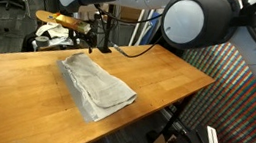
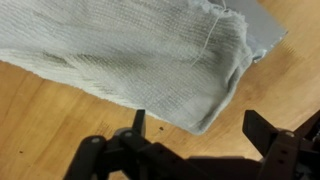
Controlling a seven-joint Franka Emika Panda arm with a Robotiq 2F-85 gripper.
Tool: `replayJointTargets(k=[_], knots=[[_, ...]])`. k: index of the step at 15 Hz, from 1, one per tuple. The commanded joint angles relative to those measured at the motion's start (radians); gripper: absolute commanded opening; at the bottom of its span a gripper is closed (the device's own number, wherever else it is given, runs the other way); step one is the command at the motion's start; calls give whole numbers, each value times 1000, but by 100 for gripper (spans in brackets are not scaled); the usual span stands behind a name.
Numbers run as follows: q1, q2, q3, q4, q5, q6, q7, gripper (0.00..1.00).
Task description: Fold the cloth on the table
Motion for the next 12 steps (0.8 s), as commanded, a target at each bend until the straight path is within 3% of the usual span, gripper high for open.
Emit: replayJointTargets(k=[1,5,12], knots=[[43,72,-44,103,-60,-85,50,99],[56,131,-52,179,-86,-180,79,100],[46,161,-41,255,-73,-187,98,100]])
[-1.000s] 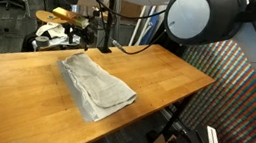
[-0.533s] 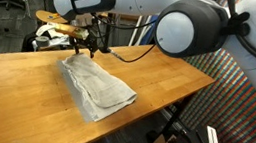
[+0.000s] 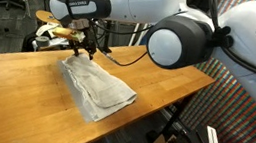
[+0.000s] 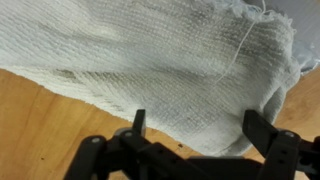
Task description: Fold the cloth on the table
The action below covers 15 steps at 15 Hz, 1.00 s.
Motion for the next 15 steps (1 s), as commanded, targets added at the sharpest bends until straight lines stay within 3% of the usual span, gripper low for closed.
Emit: replayJointTargets(k=[1,7,8,15], knots=[[-1,7,-7,65,-7,-39,-8,100],[-15,13,-2,107,15,-77,25,100],[-8,0,-4,53,3,-29,10,100],[-12,0,-4,63,4,-52,16,100]])
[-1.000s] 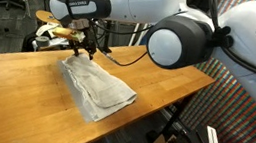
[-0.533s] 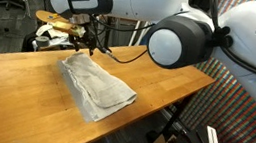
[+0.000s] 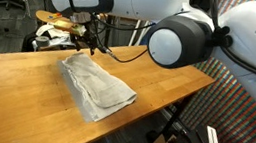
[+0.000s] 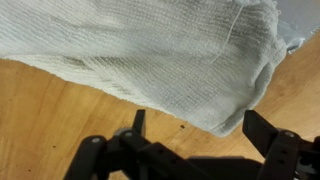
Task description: Fold the cloth on the table
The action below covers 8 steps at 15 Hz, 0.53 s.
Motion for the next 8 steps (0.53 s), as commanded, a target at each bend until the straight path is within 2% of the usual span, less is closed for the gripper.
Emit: replayJointTargets(k=[1,5,8], knots=[[0,-8,0,-20,-8,10,-28,100],[-34,-59,24,-128,13,51,-137,100],[-83,-134,43,-266,44,169,-187,100]])
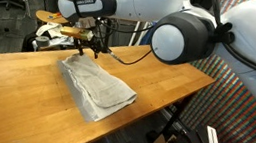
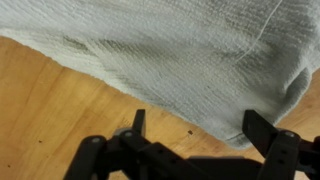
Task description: Fold the cloth on the table
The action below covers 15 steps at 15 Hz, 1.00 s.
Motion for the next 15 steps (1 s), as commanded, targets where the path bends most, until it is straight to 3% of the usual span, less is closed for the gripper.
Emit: replayJointTargets(k=[1,5,9,11,15], knots=[[-68,-145,39,-231,50,154,-81,100],[-124,-229,79,-404,128,358,-106,100],[-161,-324,130,-576,261,464,-177,100],[-159,-371,134,-664,304,526,-201,100],[-126,-435,130,-847,357,774,-203,100]])
